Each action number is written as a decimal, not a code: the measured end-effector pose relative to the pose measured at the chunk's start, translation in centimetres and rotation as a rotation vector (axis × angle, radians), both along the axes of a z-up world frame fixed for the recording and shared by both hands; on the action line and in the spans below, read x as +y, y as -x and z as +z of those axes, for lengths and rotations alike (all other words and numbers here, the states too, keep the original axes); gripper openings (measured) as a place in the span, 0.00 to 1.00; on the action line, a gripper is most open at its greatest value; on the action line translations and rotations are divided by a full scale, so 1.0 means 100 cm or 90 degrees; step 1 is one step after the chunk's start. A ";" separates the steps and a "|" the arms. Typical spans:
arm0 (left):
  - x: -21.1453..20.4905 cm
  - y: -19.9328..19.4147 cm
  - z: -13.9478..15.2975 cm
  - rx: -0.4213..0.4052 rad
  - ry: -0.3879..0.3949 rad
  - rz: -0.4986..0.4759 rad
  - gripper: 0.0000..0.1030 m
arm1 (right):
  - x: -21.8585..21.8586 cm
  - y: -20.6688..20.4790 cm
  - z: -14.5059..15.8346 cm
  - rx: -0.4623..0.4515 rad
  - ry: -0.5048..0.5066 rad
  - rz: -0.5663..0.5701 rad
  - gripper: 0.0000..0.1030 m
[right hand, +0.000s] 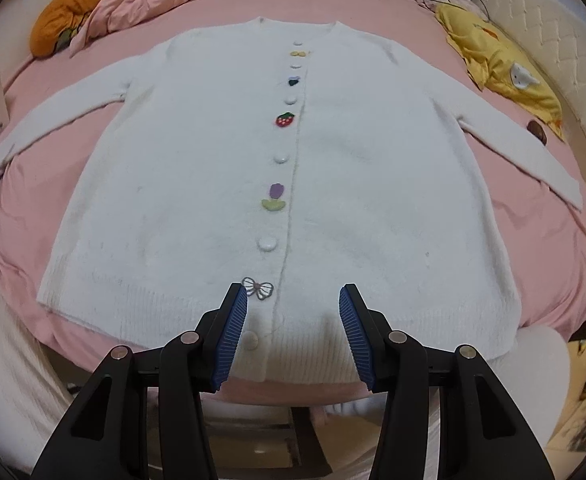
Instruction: Fold clothes
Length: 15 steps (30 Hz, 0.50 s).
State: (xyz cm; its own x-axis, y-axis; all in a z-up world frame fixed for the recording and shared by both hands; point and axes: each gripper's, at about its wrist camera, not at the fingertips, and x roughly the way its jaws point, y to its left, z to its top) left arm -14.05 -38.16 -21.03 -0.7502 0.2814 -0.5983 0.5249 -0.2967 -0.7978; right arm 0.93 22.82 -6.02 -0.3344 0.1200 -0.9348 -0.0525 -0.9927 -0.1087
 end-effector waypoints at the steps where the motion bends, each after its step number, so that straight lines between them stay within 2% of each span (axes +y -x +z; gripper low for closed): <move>1: -0.002 0.007 0.001 0.003 0.004 -0.001 0.99 | -0.002 0.001 0.000 -0.001 -0.006 0.005 0.48; 4: -0.011 0.029 0.004 0.010 0.008 -0.005 0.99 | -0.009 0.003 0.001 -0.007 -0.016 0.017 0.48; 6: -0.012 0.033 0.003 0.017 0.014 -0.008 0.83 | -0.012 0.005 0.001 -0.008 -0.018 0.022 0.48; 7: -0.012 0.031 0.000 0.003 0.028 -0.008 0.46 | -0.013 0.006 -0.001 -0.012 -0.016 0.022 0.48; 8: -0.009 0.030 -0.006 -0.019 0.041 -0.013 0.16 | -0.014 0.007 -0.002 -0.016 -0.015 0.022 0.48; 9: -0.007 0.029 -0.014 -0.033 0.045 -0.021 0.16 | -0.015 0.008 -0.004 -0.021 -0.011 0.022 0.48; 12: -0.008 0.021 -0.020 -0.018 0.032 -0.005 0.15 | -0.018 0.008 -0.005 -0.025 -0.011 0.031 0.48; 13: -0.008 0.021 -0.019 -0.019 0.030 0.001 0.15 | -0.017 0.008 -0.006 -0.024 -0.007 0.030 0.48; 15: 0.000 0.025 -0.004 -0.014 0.062 -0.011 0.15 | -0.015 0.008 -0.006 -0.024 -0.001 0.028 0.48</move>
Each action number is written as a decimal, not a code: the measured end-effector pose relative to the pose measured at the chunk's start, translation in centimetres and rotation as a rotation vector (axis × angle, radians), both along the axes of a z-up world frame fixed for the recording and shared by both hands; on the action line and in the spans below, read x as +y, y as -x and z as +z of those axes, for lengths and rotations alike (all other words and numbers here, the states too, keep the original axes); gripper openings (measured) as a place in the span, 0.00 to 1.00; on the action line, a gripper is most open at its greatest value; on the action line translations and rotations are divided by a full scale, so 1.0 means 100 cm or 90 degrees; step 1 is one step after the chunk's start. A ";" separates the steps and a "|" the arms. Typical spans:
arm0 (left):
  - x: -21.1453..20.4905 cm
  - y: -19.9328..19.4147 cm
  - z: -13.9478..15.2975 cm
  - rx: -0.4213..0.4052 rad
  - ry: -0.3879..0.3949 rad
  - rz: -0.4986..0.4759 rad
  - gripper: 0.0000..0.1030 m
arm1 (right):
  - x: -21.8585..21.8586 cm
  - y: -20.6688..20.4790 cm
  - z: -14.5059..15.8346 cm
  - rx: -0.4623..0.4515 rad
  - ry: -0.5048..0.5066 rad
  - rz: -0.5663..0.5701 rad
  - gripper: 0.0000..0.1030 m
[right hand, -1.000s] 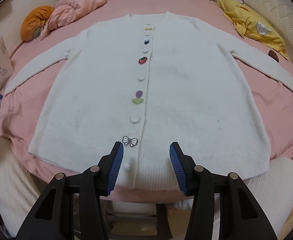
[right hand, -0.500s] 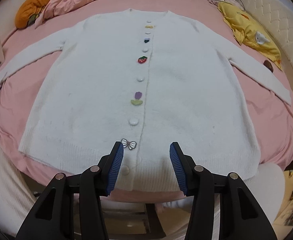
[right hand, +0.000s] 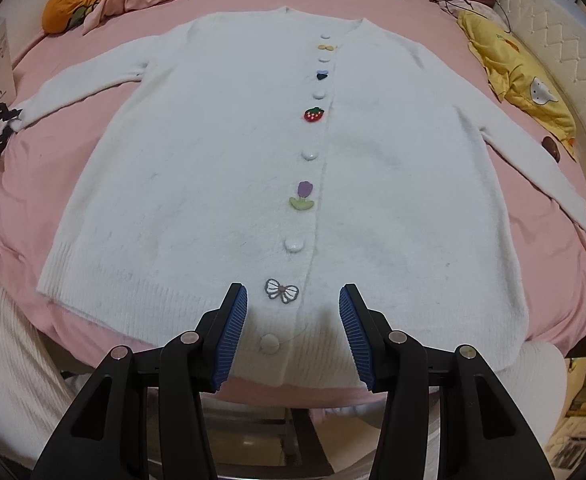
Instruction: Fold clothes
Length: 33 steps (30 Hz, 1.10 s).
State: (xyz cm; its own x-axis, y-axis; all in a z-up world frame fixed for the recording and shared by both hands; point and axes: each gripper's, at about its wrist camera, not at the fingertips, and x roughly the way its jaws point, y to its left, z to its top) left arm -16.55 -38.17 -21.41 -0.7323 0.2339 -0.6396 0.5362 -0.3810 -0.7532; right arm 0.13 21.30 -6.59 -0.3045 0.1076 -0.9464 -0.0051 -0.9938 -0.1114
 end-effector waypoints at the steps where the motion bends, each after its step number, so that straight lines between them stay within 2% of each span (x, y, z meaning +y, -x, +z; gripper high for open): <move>1: 0.005 0.003 0.009 0.006 0.019 -0.010 0.15 | 0.001 0.000 0.000 0.000 0.003 -0.001 0.48; 5: 0.038 0.019 0.053 0.040 0.072 -0.069 0.15 | 0.009 0.000 -0.003 0.004 0.030 -0.022 0.48; 9: 0.097 0.047 0.102 0.073 0.121 -0.159 0.15 | 0.024 0.001 -0.007 0.030 0.046 -0.046 0.48; 14: 0.198 0.090 0.157 0.107 0.163 -0.286 0.15 | 0.049 0.002 -0.015 0.045 0.078 -0.081 0.48; 16: 0.245 0.113 0.172 0.115 0.173 -0.345 0.15 | 0.061 0.001 -0.018 0.050 0.108 -0.103 0.48; 19: 0.324 0.145 0.189 0.128 0.175 -0.453 0.15 | 0.074 -0.002 -0.021 0.067 0.117 -0.103 0.48; 23: 0.429 0.168 0.197 0.138 0.201 -0.563 0.15 | 0.082 -0.008 -0.026 0.099 0.126 -0.080 0.48; 26: 0.507 0.180 0.190 0.134 0.214 -0.640 0.15 | 0.099 -0.006 -0.031 0.099 0.187 -0.110 0.48; 30: 0.596 0.184 0.159 0.101 0.233 -0.716 0.15 | 0.120 -0.008 -0.037 0.105 0.262 -0.160 0.48; 33: 0.652 0.176 0.119 0.040 0.267 -0.766 0.15 | 0.127 -0.008 -0.042 0.098 0.296 -0.173 0.48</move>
State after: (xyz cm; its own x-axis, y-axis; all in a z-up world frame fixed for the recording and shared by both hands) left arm -34.14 27.05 -9.48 -0.2324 0.5575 -0.7970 -0.3435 -0.8137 -0.4690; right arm 0.94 33.99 -10.79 -0.4631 -0.2159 -0.8596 -0.2489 -0.8991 0.3600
